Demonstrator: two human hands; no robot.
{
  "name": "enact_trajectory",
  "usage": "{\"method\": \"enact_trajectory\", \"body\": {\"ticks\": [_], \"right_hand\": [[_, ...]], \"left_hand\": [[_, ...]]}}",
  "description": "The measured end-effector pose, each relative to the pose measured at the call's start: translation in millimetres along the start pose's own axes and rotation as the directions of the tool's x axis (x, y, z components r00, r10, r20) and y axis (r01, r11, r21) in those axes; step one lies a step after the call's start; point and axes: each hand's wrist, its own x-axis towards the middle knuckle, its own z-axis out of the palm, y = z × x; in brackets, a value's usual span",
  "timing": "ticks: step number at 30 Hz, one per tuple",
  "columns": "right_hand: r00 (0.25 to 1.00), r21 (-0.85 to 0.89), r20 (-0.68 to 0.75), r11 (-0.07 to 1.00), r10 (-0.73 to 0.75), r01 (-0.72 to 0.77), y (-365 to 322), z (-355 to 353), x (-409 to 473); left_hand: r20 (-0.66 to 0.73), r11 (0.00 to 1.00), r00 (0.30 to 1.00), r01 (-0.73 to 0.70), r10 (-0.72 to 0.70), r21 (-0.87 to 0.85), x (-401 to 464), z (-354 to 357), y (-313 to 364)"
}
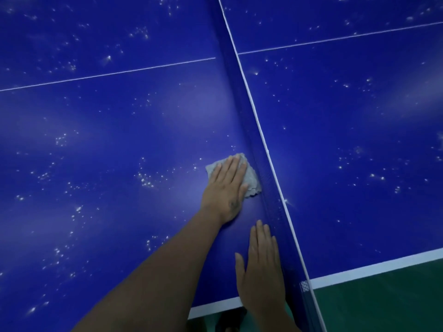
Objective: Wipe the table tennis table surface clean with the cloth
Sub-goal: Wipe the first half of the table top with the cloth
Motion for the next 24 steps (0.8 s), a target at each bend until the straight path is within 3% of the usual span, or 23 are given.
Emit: {"method": "enact_trajectory", "body": {"ticks": [7,13,18,24], "right_hand": [[1.000,0.064,-0.008,0.998,0.012,-0.011,-3.1,-4.8,-3.0],[0.991,0.155,-0.129,0.986,-0.033,0.053,-24.3,-17.2,46.3],[0.990,0.150,-0.132,0.989,0.040,-0.020,-24.8,-5.8,111.4],[0.991,0.091,-0.129,0.995,-0.031,0.043,-22.6,-1.7,114.1]], "left_hand": [[0.063,0.993,0.991,-0.116,0.115,0.004,-43.4,0.5,20.4],[0.007,0.995,1.000,0.016,-0.015,-0.100,45.8,-29.4,-16.2],[-0.060,1.000,0.998,-0.017,0.016,-0.007,48.5,-24.1,-21.7],[-0.038,0.998,0.999,-0.028,0.030,0.050,64.7,-27.6,-39.0]]}}
